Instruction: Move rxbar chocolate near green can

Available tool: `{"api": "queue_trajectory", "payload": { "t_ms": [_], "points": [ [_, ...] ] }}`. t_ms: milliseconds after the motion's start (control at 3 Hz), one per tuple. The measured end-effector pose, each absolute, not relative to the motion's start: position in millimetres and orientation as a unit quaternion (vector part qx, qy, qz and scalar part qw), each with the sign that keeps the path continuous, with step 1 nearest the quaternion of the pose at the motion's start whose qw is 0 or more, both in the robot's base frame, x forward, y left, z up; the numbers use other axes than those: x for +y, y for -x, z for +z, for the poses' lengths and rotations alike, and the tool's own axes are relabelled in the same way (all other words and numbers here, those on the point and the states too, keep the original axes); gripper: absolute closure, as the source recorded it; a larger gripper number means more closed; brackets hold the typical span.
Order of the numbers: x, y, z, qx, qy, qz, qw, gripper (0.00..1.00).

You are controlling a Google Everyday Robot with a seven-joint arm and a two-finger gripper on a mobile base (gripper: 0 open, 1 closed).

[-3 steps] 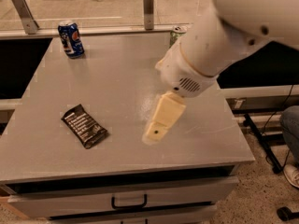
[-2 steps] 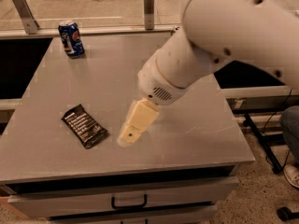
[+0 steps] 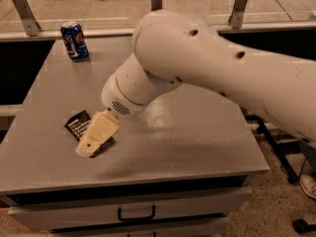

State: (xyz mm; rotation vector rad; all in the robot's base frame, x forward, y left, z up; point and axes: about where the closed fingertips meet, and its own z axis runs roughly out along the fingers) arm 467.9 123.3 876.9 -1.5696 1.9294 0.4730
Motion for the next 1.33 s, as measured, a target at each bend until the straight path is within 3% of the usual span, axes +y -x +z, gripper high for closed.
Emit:
{"api": "queue_trajectory", "payload": {
  "t_ms": [667, 1333],
  "points": [
    [172, -471, 845, 0.759, 0.547, 0.189, 0.298, 0.00],
    [181, -471, 824, 0.779, 0.519, 0.193, 0.294, 0.41]
  ]
}}
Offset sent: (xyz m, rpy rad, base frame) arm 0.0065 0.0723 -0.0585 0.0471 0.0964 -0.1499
